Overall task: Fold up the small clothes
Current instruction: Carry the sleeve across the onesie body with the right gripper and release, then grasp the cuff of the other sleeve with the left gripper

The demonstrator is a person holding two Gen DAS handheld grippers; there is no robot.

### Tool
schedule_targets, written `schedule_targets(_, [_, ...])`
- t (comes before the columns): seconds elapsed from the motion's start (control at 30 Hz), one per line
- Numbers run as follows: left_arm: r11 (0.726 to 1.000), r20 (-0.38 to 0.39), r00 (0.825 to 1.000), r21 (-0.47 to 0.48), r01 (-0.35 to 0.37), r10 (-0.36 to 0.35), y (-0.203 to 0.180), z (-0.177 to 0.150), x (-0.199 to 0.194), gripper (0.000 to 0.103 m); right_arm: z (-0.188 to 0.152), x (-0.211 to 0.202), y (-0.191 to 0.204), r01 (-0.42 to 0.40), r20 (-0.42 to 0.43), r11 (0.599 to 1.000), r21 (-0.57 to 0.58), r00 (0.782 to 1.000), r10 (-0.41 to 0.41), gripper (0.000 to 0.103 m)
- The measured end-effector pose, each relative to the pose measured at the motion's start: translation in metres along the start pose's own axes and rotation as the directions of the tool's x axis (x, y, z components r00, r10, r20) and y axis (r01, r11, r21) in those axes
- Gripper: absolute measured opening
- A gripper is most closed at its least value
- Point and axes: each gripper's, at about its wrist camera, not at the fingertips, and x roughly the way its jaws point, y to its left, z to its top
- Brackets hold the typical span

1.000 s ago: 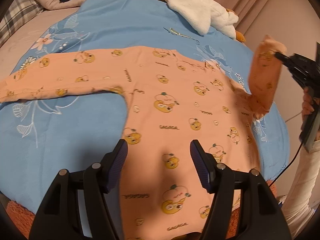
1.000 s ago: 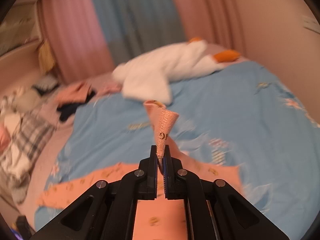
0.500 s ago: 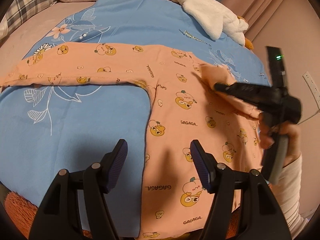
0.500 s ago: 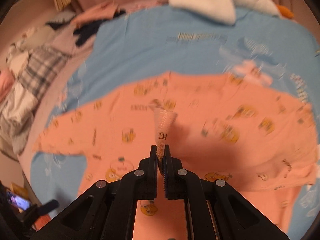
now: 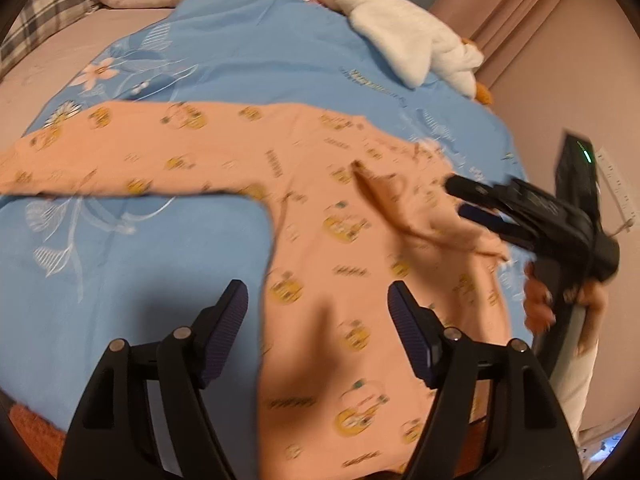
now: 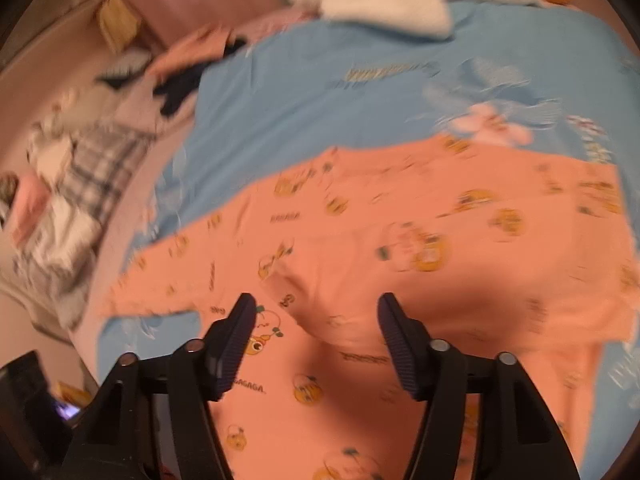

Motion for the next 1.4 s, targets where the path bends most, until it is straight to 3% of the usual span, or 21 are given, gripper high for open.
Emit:
schedule_targets(0.17, [0.996,-0.025,0.996,0.013,0.088,-0.087,-0.024,0.029,0.032,0.074,-0.018,-0.031,-0.050,0.180,0.081,0.975,0.130,0.978,-0.191,0.072])
schedule_targets(0.3, [0.992,-0.068,0.990,-0.015,0.122,-0.122,-0.039,0.050,0.073,0.072,-0.029,-0.038,-0.086,0.234,0.057,0.946,0.225,0.966,-0.252,0.072])
schedule_targets(0.5, [0.991,-0.167,0.978,-0.058,0.119,-0.127,-0.049,0.067,0.129,0.050,-0.040,-0.040,-0.108,0.293,0.025,0.918,0.269,0.950,-0.310,0.072])
schedule_targets(0.67, [0.990,-0.179,0.977,-0.095,0.100,-0.116,-0.047,0.074,0.146,0.007,-0.043,-0.040,-0.116,0.315,0.016,0.907,0.281,0.943,-0.332,0.072])
schedule_targets(0.77, [0.992,-0.174,0.980,-0.097,0.085,-0.101,-0.051,0.077,0.147,0.005,-0.046,-0.043,-0.121,0.314,0.017,0.905,0.287,0.943,-0.333,0.072])
schedule_targets(0.9, [0.998,-0.117,0.991,-0.002,0.063,-0.063,-0.075,0.087,0.130,0.004,-0.046,-0.046,-0.125,0.324,0.016,0.899,0.294,0.939,-0.344,0.072])
schedule_targets(1.0, [0.996,-0.063,0.995,0.048,0.077,-0.074,-0.092,0.101,0.114,0.004,-0.046,-0.048,-0.126,0.323,0.022,0.898,0.297,0.938,-0.345,0.072])
schedule_targets(1.13, [0.989,0.010,0.994,0.098,0.111,-0.113,-0.113,0.124,0.086,0.004,-0.046,-0.046,-0.126,0.315,0.021,0.899,0.303,0.941,-0.337,0.072])
schedule_targets(1.4, [0.987,0.097,0.992,0.148,0.062,-0.077,-0.114,0.145,0.056,0.004,-0.042,-0.039,-0.124,0.307,0.019,0.905,0.296,0.945,-0.326,0.072])
